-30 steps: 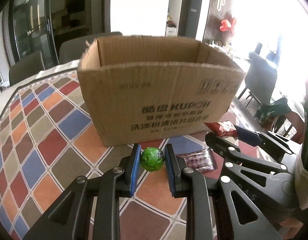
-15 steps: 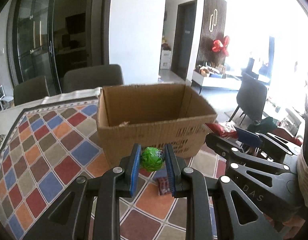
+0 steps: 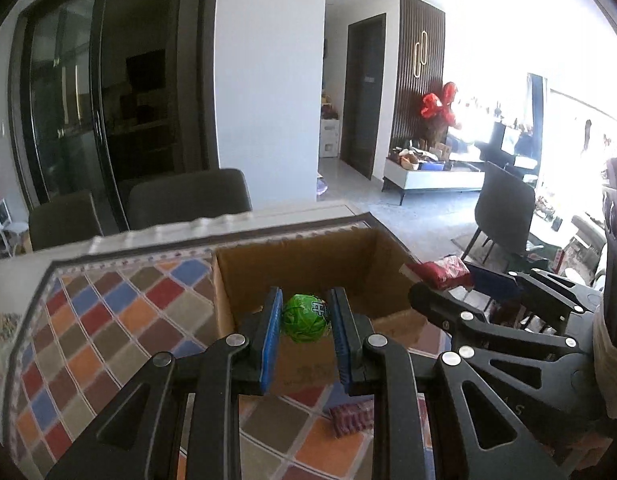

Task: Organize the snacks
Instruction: 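Carry the lollipop and red candy into the box and open both tools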

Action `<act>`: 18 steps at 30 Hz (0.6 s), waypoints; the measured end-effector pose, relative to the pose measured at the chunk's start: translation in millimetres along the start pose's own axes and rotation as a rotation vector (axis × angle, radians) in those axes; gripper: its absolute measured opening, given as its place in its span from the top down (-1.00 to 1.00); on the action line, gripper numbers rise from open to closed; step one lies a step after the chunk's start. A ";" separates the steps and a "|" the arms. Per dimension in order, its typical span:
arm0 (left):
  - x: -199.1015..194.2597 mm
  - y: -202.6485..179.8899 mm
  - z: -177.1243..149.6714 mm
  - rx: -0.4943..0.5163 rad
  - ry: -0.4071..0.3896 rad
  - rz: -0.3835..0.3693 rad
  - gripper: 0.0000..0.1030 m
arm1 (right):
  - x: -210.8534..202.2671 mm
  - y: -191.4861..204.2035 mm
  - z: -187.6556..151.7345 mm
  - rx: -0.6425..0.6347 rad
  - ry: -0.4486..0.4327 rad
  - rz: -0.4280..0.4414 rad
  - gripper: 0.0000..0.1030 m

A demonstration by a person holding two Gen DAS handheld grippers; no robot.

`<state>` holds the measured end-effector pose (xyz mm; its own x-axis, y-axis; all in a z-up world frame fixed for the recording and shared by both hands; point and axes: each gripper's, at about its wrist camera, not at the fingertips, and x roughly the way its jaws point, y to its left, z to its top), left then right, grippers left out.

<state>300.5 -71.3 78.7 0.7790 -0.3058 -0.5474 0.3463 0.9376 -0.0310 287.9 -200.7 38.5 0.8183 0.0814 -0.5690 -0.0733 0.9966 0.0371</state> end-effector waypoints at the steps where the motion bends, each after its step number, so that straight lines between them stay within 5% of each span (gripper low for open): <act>1: 2.0 0.4 3.7 0.009 0.002 0.000 0.52 | 4.1 -0.2 5.4 -0.007 0.009 0.001 0.05; 15: 75.3 15.0 45.5 0.036 0.137 0.006 0.51 | 69.1 -10.8 44.9 -0.030 0.179 0.019 0.04; 17: 83.3 16.0 47.4 0.035 0.144 0.020 0.36 | 77.8 -13.1 46.9 -0.030 0.195 0.017 0.03; 18: 85.8 16.7 47.8 0.035 0.149 0.029 0.12 | 81.6 -14.3 47.6 -0.030 0.201 0.017 0.02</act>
<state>398.1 -89.8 71.2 0.7036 -0.2486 -0.6656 0.3448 0.9386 0.0140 382.9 -207.8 30.6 0.6871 0.0908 -0.7209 -0.1052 0.9941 0.0250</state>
